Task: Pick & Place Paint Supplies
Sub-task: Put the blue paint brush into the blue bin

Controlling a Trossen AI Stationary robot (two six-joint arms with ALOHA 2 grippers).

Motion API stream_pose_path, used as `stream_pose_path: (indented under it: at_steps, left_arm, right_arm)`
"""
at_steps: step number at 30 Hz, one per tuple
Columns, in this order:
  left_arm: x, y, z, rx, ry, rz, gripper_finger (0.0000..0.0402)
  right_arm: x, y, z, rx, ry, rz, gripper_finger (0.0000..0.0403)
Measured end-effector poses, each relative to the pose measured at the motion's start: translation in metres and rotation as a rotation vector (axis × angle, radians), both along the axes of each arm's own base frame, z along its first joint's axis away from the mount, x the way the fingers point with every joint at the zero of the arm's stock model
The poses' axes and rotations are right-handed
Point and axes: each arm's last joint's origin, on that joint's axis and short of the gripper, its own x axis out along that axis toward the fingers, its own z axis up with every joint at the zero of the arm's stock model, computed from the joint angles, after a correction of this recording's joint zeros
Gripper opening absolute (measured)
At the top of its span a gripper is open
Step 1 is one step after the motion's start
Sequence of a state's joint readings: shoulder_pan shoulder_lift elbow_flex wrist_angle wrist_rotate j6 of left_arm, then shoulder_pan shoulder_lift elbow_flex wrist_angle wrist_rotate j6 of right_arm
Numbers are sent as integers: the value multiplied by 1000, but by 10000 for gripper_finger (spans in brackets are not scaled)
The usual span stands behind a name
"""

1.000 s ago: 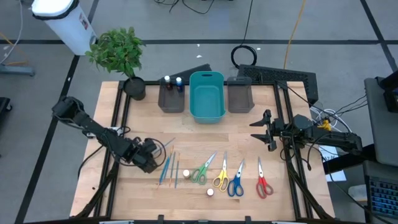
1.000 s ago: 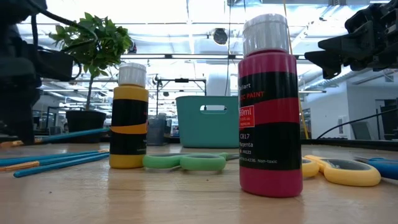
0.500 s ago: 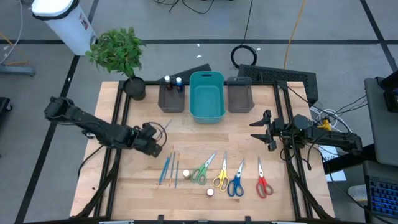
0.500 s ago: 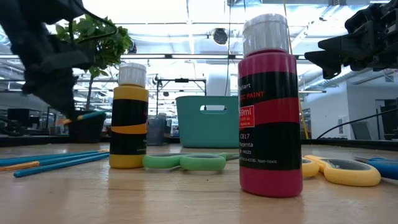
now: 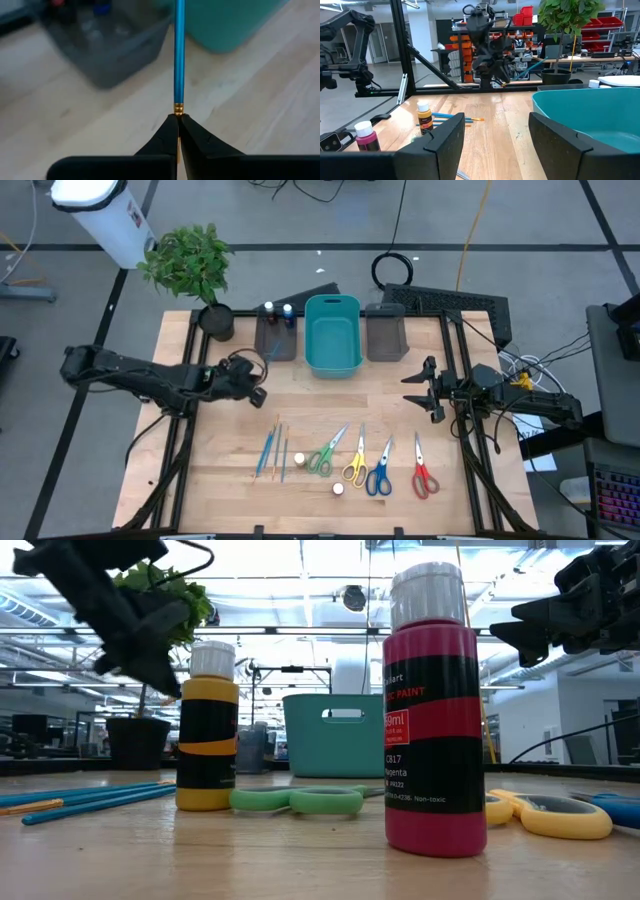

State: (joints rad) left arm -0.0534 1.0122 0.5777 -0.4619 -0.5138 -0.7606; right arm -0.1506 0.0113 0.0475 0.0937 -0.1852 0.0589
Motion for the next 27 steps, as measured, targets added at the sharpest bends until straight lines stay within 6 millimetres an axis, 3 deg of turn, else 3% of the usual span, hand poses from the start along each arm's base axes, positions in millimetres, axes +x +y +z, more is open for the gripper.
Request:
stream_pose_path:
  at_steps: [10, 18, 27]
  left_arm:
    - [25, 25, 30, 136, -300, -121, 5]
    - [31, 39, 48, 204, -471, -151, 4]
    - [58, 51, 43, 269, -609, -122, 5]
  right_arm:
    - [0, 0, 0, 0, 0, 0, 212]
    - [0, 0, 0, 0, 0, 0, 212]
    - [0, 0, 0, 0, 0, 0, 212]
